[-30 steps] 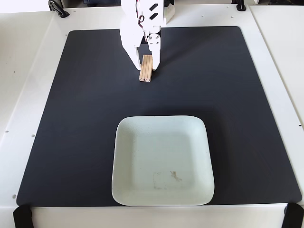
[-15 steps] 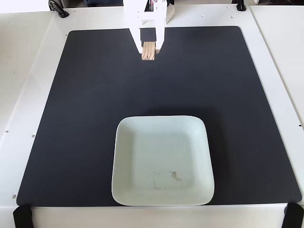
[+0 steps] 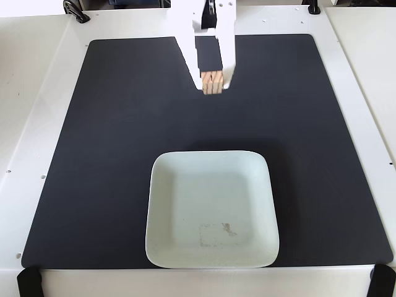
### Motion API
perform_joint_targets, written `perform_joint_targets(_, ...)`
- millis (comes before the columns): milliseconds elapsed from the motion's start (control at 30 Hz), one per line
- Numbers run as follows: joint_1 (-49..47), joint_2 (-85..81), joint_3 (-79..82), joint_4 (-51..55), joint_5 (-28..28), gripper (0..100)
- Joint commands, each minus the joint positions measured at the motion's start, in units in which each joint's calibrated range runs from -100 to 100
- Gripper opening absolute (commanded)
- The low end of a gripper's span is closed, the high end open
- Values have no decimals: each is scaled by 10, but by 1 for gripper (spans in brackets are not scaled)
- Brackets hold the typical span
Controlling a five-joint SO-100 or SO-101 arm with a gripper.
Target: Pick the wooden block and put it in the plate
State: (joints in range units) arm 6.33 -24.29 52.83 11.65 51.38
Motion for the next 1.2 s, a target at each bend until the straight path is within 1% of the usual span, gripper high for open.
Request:
perform_joint_targets(0, -1, 67, -94, -32, -14, 1)
perform_joint_targets(100, -1, 139, -184, -26, -23, 1)
perform_joint_targets(367, 1, 308, -360, -25, -17, 1)
perform_joint_targets(500, 4, 361, -405, -25, -17, 1)
perform_joint_targets(667, 6, 381, -417, -25, -17, 1)
perform_joint_targets(733, 6, 381, -415, -25, -18, 5)
perform_joint_targets(767, 6, 381, -415, -25, -22, 10)
perform_joint_targets(900, 6, 381, -412, -29, -17, 36)
perform_joint_targets(933, 6, 381, -412, -29, -17, 41)
perform_joint_targets(967, 5, 381, -412, -29, -17, 44)
perform_joint_targets(1033, 4, 381, -412, -29, -17, 44)
perform_joint_targets(1167, 5, 378, -411, -26, -18, 36)
